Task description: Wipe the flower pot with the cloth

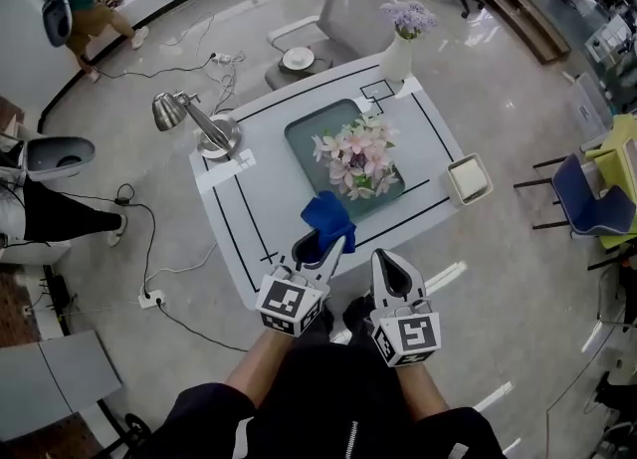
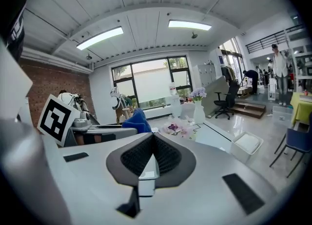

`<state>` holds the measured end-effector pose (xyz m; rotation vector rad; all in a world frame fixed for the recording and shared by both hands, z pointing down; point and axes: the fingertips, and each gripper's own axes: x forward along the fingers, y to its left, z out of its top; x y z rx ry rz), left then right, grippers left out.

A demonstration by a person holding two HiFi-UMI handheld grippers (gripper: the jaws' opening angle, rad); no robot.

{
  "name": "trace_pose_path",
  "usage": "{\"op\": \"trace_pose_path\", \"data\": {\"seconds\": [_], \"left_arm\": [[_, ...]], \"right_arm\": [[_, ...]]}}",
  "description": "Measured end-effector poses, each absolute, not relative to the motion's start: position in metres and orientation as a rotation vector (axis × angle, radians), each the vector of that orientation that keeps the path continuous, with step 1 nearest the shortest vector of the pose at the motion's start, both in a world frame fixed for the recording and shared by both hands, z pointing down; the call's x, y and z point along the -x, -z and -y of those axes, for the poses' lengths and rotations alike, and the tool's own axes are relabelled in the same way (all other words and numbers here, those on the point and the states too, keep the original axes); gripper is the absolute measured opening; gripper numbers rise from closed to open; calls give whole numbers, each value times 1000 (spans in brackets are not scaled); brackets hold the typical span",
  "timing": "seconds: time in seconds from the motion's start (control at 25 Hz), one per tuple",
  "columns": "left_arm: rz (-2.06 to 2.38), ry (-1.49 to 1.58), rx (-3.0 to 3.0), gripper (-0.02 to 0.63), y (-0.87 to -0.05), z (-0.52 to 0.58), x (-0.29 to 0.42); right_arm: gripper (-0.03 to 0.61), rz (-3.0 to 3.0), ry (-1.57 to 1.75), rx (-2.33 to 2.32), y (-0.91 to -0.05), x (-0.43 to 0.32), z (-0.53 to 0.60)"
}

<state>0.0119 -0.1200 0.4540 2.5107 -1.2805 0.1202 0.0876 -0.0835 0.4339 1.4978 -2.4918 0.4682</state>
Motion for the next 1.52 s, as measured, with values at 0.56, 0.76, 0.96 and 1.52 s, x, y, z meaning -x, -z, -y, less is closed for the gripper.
{"op": "trace_pose_path", "data": {"seconds": [0.56,0.76,0.96,1.52], "left_arm": [[1279,-114,-2512,138,-453,56,50],[1281,-126,-2502,138,-458,47,60],[1288,-114,-2507,138,-454,46,63],[1265,-100,-2511,138,-453,43,52]], "right_arm": [[8,2484,-413,-1465,-433,-35,41],[8,2487,-416,-1449,-436,-21,32],[8,2497,-402,-1434,-433,-16,28],[8,2508,-392,-1417,-430,-16,27]]}}
